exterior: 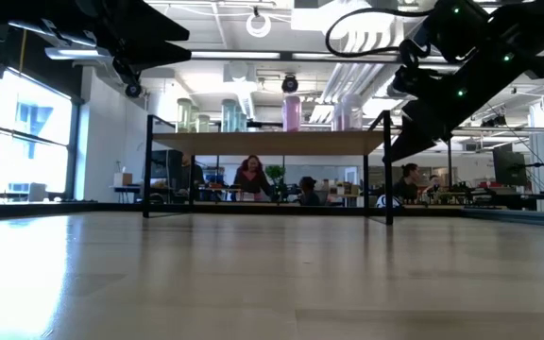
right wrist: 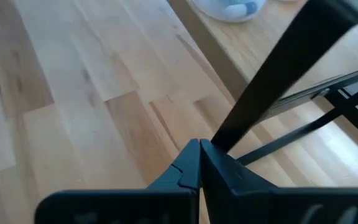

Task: Pick and place medicine bottles onto shelf by color
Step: Adjust the shelf, then adjust the pill bottles on the shelf

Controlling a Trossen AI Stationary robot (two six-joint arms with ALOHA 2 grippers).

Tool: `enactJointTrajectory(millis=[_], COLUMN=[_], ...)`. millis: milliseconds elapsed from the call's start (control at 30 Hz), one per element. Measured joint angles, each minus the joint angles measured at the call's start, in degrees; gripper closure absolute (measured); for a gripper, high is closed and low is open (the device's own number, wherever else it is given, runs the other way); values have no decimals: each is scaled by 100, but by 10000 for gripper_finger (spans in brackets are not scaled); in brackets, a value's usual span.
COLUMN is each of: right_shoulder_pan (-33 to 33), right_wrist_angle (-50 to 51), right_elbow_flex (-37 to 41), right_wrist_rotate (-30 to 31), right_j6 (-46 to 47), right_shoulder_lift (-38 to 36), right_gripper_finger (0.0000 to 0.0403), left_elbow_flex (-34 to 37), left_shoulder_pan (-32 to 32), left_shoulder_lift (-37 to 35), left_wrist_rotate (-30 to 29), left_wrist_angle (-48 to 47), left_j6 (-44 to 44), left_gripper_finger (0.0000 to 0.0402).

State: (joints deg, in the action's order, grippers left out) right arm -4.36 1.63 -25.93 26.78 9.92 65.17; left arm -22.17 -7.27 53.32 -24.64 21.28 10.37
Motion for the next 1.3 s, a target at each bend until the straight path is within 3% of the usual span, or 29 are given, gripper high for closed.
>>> enactJointTrajectory(millis=[867,1100,1300], right_shoulder_pan=[-841,-773,-356], right_wrist_angle=[-15,-17,-17], right_elbow_flex=[0,0,-6], right_wrist_rotate=[-339,-614,-653], right_j6=[-399,-396,-384], right_shoulder_lift=[2,2,2], right_gripper_finger=[403,403,403], left_elbow_flex=[0,0,0], left_shoulder_pan=[0,2,0], left_shoulder_lift=[0,-2,-288], left_wrist_rotate=[0,22,379], left_wrist_angle=[-2,-2,-57], left_j6=[0,-1,-1], left_gripper_finger=[216,216,216])
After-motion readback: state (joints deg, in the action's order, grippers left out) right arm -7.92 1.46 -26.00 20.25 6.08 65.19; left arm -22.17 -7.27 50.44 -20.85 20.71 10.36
